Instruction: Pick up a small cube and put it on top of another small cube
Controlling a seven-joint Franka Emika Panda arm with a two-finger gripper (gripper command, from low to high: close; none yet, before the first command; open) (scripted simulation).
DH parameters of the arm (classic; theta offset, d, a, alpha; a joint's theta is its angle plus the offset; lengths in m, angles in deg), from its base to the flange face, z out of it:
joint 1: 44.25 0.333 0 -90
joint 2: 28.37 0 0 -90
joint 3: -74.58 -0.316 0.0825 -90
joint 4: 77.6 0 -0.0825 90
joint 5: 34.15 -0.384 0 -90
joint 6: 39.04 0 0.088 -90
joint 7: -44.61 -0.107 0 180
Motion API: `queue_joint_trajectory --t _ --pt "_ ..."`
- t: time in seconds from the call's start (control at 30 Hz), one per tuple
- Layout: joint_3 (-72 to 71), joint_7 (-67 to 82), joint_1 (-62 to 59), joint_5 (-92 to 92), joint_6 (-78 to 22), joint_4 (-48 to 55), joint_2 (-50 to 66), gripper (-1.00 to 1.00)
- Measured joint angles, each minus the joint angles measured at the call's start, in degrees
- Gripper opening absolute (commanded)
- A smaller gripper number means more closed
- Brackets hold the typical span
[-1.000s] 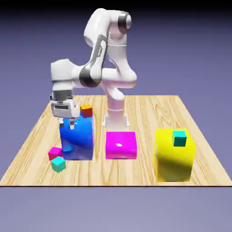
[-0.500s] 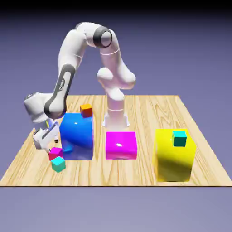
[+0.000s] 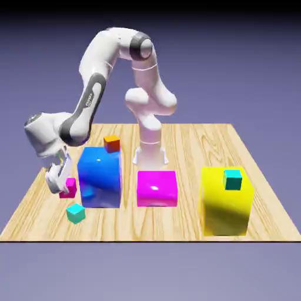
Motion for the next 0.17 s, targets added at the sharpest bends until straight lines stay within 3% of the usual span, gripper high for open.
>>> queue_joint_trajectory --t 0.07,0.1,0.17 --pt "-1.50 1.82 -0.29 -2.50 4.98 -1.07 4.13 -1.00" --pt "-1.76 2.13 -0.34 -2.93 5.84 -1.26 4.84 1.00" --pt "-1.75 2.02 -0.34 -2.78 5.81 -1.26 4.84 1.00"
